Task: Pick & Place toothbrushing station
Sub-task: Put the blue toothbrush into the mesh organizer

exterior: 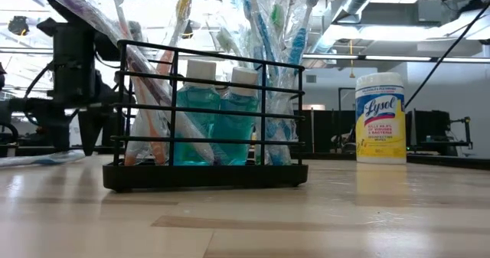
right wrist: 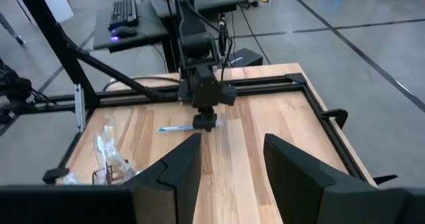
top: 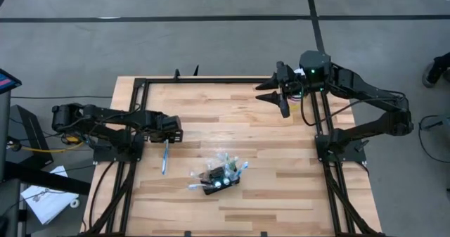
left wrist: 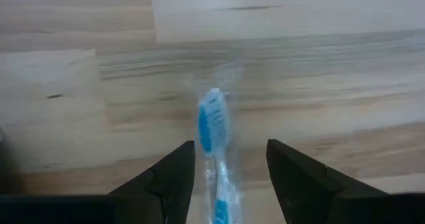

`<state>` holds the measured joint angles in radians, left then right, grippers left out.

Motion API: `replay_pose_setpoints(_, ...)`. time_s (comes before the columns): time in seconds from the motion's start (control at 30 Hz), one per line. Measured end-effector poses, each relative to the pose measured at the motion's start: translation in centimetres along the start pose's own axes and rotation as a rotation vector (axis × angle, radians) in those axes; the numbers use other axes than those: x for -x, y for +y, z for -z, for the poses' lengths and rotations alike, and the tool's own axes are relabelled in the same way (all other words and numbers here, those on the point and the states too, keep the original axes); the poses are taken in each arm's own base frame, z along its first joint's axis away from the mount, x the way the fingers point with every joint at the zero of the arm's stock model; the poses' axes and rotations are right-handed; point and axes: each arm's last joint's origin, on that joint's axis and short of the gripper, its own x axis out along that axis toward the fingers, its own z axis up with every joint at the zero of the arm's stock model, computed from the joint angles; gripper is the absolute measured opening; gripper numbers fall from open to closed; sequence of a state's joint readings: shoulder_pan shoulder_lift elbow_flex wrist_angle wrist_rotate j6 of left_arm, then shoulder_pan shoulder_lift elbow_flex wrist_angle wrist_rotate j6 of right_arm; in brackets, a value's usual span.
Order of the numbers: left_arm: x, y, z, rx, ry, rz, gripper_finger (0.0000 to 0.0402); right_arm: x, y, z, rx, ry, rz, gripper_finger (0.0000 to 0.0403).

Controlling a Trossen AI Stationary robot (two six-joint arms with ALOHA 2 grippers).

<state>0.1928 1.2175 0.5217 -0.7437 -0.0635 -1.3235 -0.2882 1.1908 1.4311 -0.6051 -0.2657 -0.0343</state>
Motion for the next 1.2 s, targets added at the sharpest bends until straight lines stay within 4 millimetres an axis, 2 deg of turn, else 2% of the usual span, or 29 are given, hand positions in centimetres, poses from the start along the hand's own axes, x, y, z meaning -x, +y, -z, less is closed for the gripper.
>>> replay_pose_setpoints(0.2,-1.3,0.7,0.3,0.019,0.004,0.026,0.0165,0.0,0.0,-0.2,-0.014,-0.022,0.001,0.0145)
replay_pose_setpoints(0.27,-1.5,1.0,0.4,0.018,0.013,0.023,0.0133,0.0,0.0,-0.3,-0.032,-0.029,0.000,0.0139)
replay_pose_setpoints(0.4,-1.3,1.1,0.4,0.019,0.005,0.036,0.0023,0.0,0.0,-0.5,-0.044,-0.055,0.000,0.0127)
replay_pose_setpoints(0.47,-0.5,0.2,0.1,0.010,-0.025,0.146,0.0015,0.0,0.0,-0.7,-0.040,-0.076,0.000,0.0122)
replay_pose_setpoints(0.63,3.0,-0.2,-1.0,0.020,-0.224,0.358,0.0006,0.1,-0.2,-0.9,-0.038,-0.094,0.009,0.0119)
replay_pose_setpoints(0.8,8.8,-0.5,-2.1,0.004,-0.615,0.676,0.0006,0.2,-0.7,-0.9,-0.045,-0.092,0.032,0.0119)
replay_pose_setpoints(0.9,12.9,-0.5,-2.5,-0.016,-0.884,0.918,0.0006,0.3,-0.8,-0.9,-0.048,-0.092,0.038,0.0119)
replay_pose_setpoints(1.03,17.3,-0.5,-2.3,-0.072,-1.180,1.183,0.0006,0.3,-0.8,-0.9,-0.047,-0.093,0.038,0.0118)
replay_pose_setpoints(1.13,19.4,-1.3,-1.7,-0.144,-1.282,1.269,0.0006,0.3,-0.8,-0.9,-0.046,-0.095,0.038,0.0118)
replay_pose_setpoints(1.2,20.6,-2.7,-1.2,-0.214,-1.290,1.271,0.0006,0.3,-0.8,-1.0,-0.044,-0.105,0.038,0.0118)
